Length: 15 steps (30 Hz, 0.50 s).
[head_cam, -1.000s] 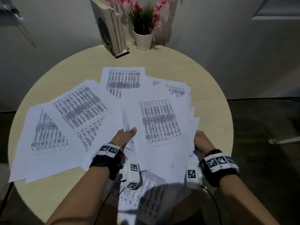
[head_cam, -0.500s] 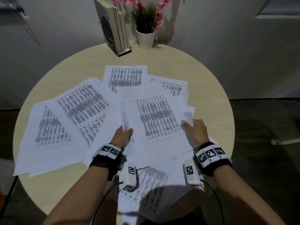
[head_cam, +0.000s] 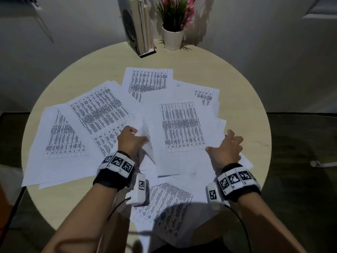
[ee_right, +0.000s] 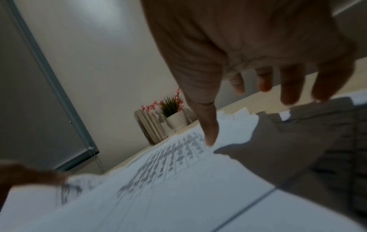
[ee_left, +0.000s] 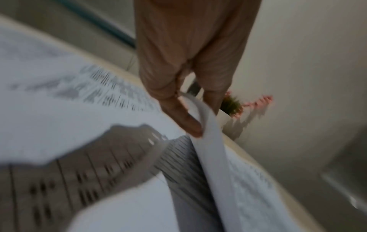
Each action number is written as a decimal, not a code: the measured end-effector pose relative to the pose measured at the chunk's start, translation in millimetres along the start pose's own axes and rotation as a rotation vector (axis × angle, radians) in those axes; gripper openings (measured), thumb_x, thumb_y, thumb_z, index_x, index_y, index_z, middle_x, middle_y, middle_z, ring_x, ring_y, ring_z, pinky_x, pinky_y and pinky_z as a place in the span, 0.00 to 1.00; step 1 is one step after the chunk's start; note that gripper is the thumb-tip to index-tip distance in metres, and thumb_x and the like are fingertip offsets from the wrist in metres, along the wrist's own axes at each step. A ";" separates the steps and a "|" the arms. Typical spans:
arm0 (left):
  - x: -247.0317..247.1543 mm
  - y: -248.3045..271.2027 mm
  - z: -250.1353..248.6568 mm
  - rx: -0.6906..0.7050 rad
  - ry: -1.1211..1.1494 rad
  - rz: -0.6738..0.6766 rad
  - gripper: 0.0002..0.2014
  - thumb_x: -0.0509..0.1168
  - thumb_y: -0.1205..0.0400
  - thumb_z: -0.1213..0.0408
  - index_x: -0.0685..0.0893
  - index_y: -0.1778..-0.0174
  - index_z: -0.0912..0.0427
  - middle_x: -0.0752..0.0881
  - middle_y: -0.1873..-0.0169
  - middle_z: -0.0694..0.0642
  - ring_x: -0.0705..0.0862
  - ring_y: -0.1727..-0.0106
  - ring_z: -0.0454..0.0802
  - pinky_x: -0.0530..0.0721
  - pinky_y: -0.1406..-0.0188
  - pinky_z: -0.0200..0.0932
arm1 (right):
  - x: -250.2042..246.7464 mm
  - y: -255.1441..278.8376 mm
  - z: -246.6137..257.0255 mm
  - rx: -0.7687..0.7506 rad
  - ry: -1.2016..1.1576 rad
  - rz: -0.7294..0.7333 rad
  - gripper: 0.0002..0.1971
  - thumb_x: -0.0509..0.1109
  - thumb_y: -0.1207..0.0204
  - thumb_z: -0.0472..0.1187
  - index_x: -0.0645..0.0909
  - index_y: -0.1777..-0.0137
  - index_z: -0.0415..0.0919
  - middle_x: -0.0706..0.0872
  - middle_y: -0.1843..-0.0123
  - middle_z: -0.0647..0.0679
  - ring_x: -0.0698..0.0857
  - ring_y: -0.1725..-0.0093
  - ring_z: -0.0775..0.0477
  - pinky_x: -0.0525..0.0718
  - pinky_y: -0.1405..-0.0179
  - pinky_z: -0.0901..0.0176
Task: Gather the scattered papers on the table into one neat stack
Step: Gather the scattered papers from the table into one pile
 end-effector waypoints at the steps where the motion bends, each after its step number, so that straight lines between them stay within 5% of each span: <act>1: 0.8 3.0 -0.5 -0.019 0.182 -0.025 0.20 0.77 0.37 0.61 0.76 0.55 0.55 0.83 0.47 0.63 0.83 0.52 0.58 0.82 0.56 0.46 | 1.8 -2.9 6.9 -0.017 0.071 -0.018 0.40 0.78 0.34 0.46 0.61 0.26 0.38 0.61 0.26 0.38 0.65 0.28 0.32 0.70 0.32 0.36; 4: 13.7 16.6 13.6 -0.129 0.599 -0.101 0.19 0.77 0.35 0.59 0.76 0.54 0.52 0.87 0.50 0.65 0.87 0.55 0.57 0.86 0.50 0.52 | 12.6 -22.9 25.0 -0.020 0.151 0.032 0.41 0.77 0.36 0.56 0.66 0.30 0.33 0.67 0.28 0.37 0.65 0.27 0.34 0.68 0.33 0.36; 7: 44.7 37.2 19.8 -0.152 0.737 0.002 0.18 0.70 0.25 0.74 0.69 0.49 0.57 0.80 0.60 0.56 0.83 0.56 0.54 0.86 0.56 0.45 | 14.6 -46.6 29.2 0.078 0.136 0.056 0.46 0.79 0.40 0.60 0.67 0.30 0.31 0.69 0.28 0.35 0.66 0.27 0.33 0.68 0.31 0.36; 9: 58.8 43.4 24.0 -0.150 0.536 0.064 0.12 0.64 0.21 0.75 0.68 0.50 0.60 0.76 0.61 0.57 0.78 0.51 0.52 0.81 0.58 0.42 | 16.6 -58.0 34.2 0.093 0.131 0.078 0.40 0.80 0.39 0.57 0.72 0.36 0.31 0.73 0.31 0.34 0.68 0.28 0.32 0.71 0.30 0.36; 10: 59.4 40.7 26.3 -0.158 0.334 0.060 0.10 0.62 0.19 0.72 0.70 0.44 0.65 0.79 0.55 0.60 0.78 0.46 0.55 0.81 0.53 0.46 | 19.5 -62.0 38.0 0.080 0.112 0.096 0.33 0.79 0.36 0.54 0.76 0.40 0.31 0.76 0.33 0.34 0.70 0.30 0.31 0.72 0.31 0.36; 12: 52.2 27.3 28.6 -0.172 0.088 0.008 0.22 0.57 0.16 0.66 0.67 0.28 0.73 0.79 0.34 0.68 0.75 0.30 0.63 0.75 0.32 0.53 | 23.3 -68.6 43.6 0.027 0.013 0.103 0.18 0.75 0.30 0.45 0.81 0.46 0.33 0.83 0.40 0.34 0.77 0.36 0.31 0.75 0.35 0.40; 15: 24.4 -0.3 14.2 -0.171 -0.038 -0.057 0.23 0.55 0.15 0.67 0.66 0.24 0.74 0.73 0.26 0.70 0.71 0.26 0.66 0.71 0.27 0.52 | 6.7 -72.5 40.5 -0.036 -0.081 0.064 0.05 0.65 0.26 0.37 0.82 0.61 0.38 0.83 0.59 0.36 0.80 0.55 0.35 0.72 0.58 0.56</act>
Point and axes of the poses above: each hand's wrist, its own y-axis away from the middle knuckle, its own x-axis out of the palm, z = x × y, the point moved 9 cm from there along -y, towards the middle knuckle
